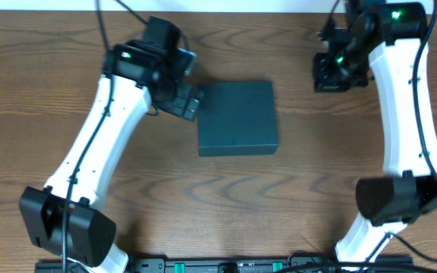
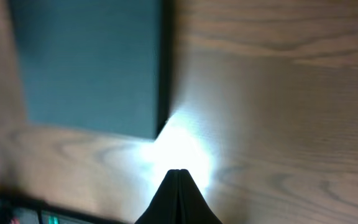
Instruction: Pack container
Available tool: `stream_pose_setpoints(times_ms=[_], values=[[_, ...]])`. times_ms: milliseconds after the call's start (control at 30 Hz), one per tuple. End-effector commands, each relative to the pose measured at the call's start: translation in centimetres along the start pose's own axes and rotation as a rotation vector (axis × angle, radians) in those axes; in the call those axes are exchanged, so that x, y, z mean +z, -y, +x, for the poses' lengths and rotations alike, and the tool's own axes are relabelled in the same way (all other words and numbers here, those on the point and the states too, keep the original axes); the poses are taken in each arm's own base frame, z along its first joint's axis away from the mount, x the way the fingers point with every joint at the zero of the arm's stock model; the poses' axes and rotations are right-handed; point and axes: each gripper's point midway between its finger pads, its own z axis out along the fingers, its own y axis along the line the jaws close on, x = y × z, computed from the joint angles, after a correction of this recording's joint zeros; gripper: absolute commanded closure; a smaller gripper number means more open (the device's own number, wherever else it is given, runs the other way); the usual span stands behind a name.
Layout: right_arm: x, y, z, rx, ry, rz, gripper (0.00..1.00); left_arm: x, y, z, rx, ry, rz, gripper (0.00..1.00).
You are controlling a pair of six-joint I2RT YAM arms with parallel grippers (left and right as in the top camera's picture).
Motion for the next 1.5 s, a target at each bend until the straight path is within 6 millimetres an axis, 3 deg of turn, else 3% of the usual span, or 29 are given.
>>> stream_pose_setpoints(times_ms=[0,233,400,500,733,933,1333,1467], values=[[-1.5,-2.2,1.2,-0.085,0.027,0.023,0.98,-0.1,1.1,-0.4,0.066,0.011,-0.033,0.02],[-0.6,-6.4,2.7,-0.181,0.01,0.06,0.99,1.1,1.5,-1.9,0.081,0.066,-0.03,0.02],[2.2,-8.3,3.5,-0.237,-0.022,0.085,0.98,3.6,2.2,-1.6,0.11,0.019,-0.023,0.01],[4.5,-8.7,4.0,-0.243,-0.053,0.088,0.99,5.6,2.3,-1.1,0.114,-0.033,-0.019,0.07],[10.7,-8.0,6.2,-0.228,-0.147,0.093,0.99,9.5,2.2,0.1,0.113,-0.136,-0.016,0.07],[14.3,-7.0,7.5,-0.212,-0.181,0.103,0.99,11.7,2.1,1.0,0.112,-0.195,-0.013,0.07],[20.6,-4.9,10.6,-0.201,-0.208,0.113,0.99,12.1,2.1,1.2,0.112,-0.207,-0.012,0.06],[21.5,-4.5,11.4,-0.201,-0.218,0.118,0.99,12.1,2.1,1.2,0.111,-0.21,-0.012,0.06]])
